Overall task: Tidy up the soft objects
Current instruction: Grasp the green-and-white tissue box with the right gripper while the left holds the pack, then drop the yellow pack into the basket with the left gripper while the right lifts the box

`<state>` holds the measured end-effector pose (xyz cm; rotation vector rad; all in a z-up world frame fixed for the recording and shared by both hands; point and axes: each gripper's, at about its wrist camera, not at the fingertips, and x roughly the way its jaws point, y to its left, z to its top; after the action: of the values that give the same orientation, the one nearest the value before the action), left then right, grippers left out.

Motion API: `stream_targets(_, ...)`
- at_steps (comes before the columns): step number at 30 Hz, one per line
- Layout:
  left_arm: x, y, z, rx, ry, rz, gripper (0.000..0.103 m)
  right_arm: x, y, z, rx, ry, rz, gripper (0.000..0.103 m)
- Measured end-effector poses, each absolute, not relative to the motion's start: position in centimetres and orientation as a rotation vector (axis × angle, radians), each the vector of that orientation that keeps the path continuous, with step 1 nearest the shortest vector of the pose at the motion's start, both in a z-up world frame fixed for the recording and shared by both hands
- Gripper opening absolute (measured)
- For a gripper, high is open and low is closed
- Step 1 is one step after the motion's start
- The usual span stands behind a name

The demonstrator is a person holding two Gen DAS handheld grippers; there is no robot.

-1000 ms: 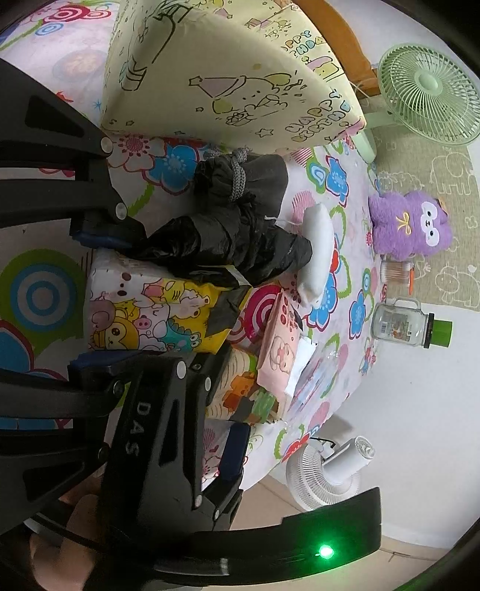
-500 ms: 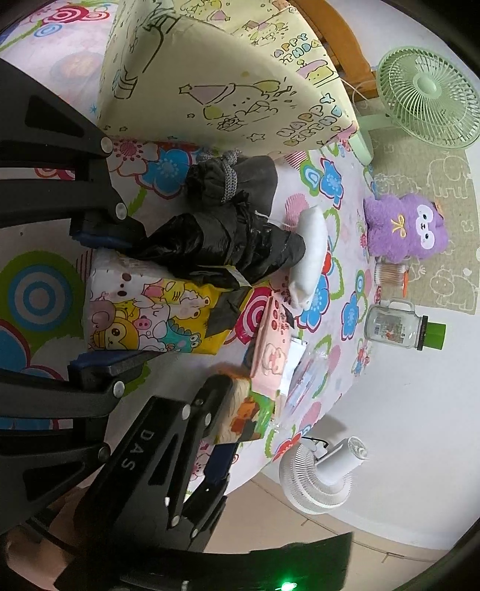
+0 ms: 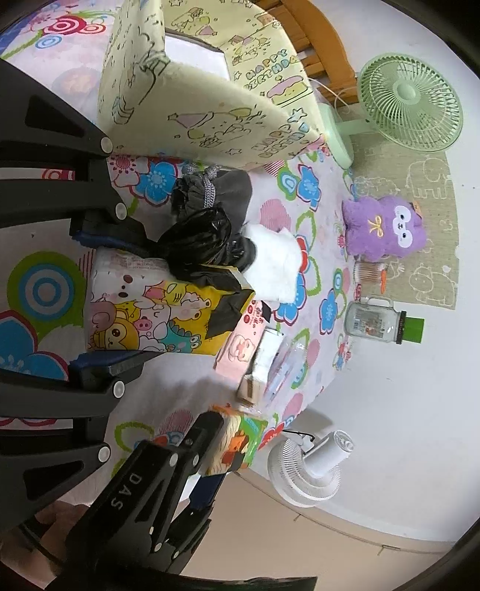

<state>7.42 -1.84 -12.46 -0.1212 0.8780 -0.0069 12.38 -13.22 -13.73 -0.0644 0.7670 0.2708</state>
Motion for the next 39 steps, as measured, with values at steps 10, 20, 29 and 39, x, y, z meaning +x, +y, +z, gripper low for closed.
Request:
stream_targets(10,6.3,-2.0,-10.7,-0.118,0.828,-0.004,0.044,10.1,-14.4,-11.5,-0.041,0.698,0.260,0.057)
stream_targets(20,5.1,-1.9,-8.5,-0.109,0.766,0.000,0.044,8.5,-14.7,-9.4,-0.030,0.642,0.255,0.057)
stream_targets(29,4.0,-0.8,-6.4,-0.114,0.703,0.017,0.044,7.1,-14.3,-7.0,-0.023,0.579,0.270,0.057)
stream_targets(39,2.8,1.0,-4.4,-0.131,0.644,0.035,0.044,6.1,-12.2,-4.7,-0.050,0.529,0.303,0.057)
